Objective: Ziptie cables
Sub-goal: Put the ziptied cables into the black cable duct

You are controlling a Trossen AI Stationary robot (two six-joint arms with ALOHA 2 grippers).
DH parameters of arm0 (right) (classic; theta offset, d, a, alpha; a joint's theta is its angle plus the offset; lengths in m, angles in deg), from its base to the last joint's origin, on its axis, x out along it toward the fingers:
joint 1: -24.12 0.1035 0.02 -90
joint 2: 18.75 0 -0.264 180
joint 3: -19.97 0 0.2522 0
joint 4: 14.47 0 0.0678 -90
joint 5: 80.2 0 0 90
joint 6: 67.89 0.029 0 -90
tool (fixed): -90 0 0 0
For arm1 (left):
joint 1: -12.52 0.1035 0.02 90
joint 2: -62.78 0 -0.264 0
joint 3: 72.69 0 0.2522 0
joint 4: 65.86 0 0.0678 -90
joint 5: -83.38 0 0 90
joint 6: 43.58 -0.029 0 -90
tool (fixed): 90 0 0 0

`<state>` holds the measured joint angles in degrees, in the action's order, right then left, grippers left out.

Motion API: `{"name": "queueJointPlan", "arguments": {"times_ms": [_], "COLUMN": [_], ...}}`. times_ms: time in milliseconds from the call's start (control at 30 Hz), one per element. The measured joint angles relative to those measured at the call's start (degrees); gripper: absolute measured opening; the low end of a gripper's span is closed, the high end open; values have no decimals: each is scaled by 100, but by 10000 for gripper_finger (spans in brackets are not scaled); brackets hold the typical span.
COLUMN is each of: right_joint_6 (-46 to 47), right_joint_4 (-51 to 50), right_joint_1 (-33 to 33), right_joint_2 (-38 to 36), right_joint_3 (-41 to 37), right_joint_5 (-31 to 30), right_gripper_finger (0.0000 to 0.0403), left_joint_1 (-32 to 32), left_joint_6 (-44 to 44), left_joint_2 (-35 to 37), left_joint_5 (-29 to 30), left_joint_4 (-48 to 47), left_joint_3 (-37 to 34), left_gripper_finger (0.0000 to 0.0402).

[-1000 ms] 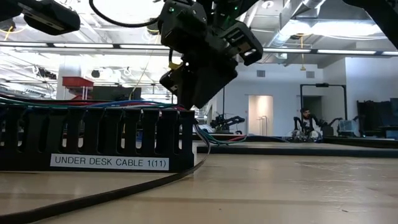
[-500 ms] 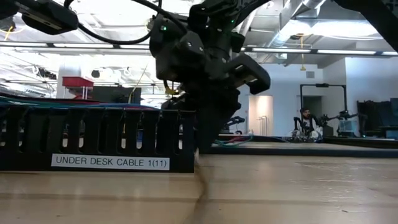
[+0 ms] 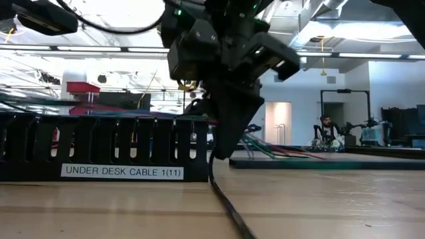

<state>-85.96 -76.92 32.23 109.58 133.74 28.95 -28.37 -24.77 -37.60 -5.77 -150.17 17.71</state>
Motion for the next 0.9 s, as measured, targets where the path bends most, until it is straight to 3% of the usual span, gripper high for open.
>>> {"name": "queueJointPlan", "arguments": {"times_ms": [367,633,900], "right_joint_6": [502,758,864], "right_joint_4": [-56,120,287], "right_joint_1": [212,547,564], "right_joint_2": [-336,-330,-328], "right_joint_3": [0,-2,0], "right_joint_5": [-290,-288,-295], "right_gripper_finger": [3,3,3], "left_joint_1": [-63,-269,-275], "left_joint_6": [487,428,550], "left_joint_2": [0,0,0], "left_joint_5": [-65,-47,180], "left_joint_4": [-11,610,135], "left_joint_3": [150,181,-87], "left_gripper_finger": [0,0,0]}}
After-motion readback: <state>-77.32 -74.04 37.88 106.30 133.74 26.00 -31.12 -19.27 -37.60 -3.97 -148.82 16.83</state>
